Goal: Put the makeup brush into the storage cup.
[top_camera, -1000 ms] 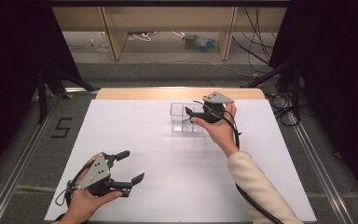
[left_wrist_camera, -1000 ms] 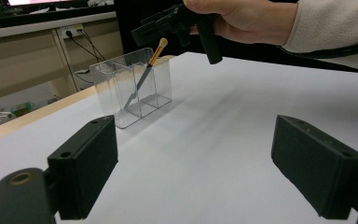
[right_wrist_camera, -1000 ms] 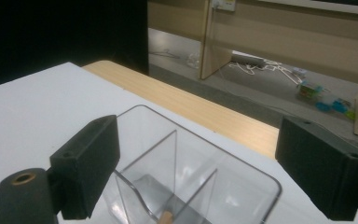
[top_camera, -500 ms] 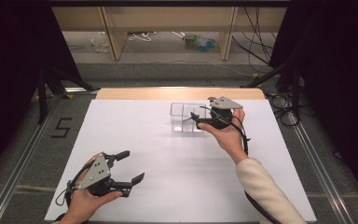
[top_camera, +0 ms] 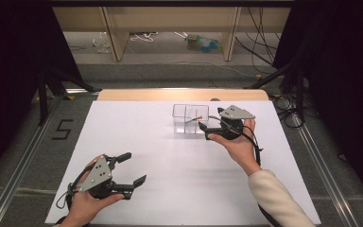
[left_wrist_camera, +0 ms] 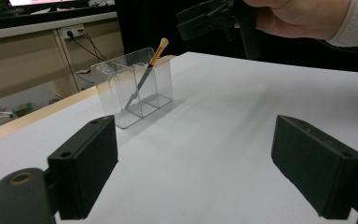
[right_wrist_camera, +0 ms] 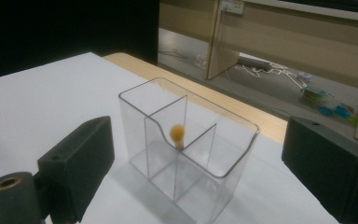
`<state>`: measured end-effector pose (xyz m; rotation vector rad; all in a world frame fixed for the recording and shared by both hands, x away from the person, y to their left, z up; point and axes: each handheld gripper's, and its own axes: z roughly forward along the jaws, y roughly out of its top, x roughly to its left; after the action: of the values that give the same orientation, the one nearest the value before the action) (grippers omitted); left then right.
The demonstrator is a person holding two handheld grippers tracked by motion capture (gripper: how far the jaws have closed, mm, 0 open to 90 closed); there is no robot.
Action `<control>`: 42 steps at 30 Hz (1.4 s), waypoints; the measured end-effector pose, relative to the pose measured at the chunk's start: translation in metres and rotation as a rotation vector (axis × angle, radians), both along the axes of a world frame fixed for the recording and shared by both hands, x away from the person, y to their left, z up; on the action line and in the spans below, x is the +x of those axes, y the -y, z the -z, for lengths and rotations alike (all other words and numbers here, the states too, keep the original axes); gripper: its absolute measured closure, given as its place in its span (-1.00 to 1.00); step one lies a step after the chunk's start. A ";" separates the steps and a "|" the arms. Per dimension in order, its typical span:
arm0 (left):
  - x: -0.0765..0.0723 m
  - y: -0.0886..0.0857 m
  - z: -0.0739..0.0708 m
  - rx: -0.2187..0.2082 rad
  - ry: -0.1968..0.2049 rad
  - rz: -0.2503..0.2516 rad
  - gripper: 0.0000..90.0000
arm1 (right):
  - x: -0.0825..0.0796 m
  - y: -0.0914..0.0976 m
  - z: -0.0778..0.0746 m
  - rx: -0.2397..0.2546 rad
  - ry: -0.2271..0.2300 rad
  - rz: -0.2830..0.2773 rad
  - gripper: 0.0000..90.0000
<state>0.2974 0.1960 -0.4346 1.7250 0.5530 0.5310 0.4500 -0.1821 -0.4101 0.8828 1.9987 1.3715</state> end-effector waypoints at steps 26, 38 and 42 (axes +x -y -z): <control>0.000 0.000 0.000 0.002 0.000 -0.003 -0.68 | -0.052 0.030 -0.002 0.022 -0.011 -0.055 -0.79; 0.000 0.000 0.000 0.000 0.003 -0.003 -0.68 | -0.077 0.043 -0.001 0.031 0.008 -0.083 -0.81; 0.000 0.000 0.000 0.001 0.005 -0.005 -0.68 | -0.084 0.046 0.000 0.043 0.018 -0.094 -0.78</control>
<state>0.2979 0.1961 -0.4346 1.7235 0.5540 0.5394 0.3657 -0.2285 -0.4097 0.8016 2.0273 1.4734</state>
